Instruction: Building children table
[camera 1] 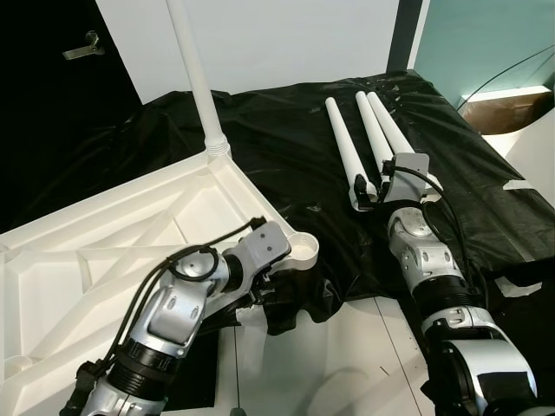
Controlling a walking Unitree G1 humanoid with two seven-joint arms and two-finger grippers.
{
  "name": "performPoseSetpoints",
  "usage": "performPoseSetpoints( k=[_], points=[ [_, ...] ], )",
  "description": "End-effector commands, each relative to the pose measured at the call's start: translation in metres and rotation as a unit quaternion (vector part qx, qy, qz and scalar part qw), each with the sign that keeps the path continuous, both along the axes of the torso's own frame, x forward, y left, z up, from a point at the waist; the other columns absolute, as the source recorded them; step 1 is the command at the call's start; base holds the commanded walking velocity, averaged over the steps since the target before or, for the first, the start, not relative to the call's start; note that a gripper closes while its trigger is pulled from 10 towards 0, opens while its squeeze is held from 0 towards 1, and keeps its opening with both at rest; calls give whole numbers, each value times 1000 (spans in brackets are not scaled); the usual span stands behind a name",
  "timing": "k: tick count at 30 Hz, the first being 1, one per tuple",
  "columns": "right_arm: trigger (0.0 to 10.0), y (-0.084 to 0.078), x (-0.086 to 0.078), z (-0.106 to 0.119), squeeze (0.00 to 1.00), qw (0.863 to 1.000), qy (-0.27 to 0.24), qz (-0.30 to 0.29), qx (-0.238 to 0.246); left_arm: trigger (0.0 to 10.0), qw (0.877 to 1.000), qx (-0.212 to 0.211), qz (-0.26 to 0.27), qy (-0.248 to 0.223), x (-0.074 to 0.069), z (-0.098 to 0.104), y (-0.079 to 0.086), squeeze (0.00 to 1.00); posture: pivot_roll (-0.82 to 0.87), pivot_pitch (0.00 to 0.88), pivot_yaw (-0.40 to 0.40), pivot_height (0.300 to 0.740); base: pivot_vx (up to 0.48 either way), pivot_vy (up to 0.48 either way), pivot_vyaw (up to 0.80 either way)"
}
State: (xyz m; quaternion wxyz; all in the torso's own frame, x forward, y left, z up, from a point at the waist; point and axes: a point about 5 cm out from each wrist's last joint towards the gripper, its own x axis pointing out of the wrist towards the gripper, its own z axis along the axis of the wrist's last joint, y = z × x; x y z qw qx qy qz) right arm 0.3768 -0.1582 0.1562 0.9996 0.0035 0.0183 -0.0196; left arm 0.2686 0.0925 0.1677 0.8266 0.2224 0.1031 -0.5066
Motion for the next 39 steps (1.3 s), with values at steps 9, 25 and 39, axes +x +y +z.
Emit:
performPoseSetpoints(
  k=[9, 25, 39],
  points=[
    [10000, 7, 9, -3, 0, 999, 31, 18, 7, 10000, 994, -27, 72, -71, -3, 11, 12, 0, 44, 13, 61, 740, 0, 0, 0],
    [10000, 24, 21, -7, 0, 995, 81, 53, 11, 10000, 982, -56, 142, -108, -2, 21, 13, 0, 87, 33, 33, 740, 0, 0, 0],
    [10000, 20, 18, -25, 0, 991, 124, 12, 41, 10000, 976, -58, 178, -110, -4, 17, 14, 0, 105, 53, 28, 740, 0, 0, 0]
  ],
)
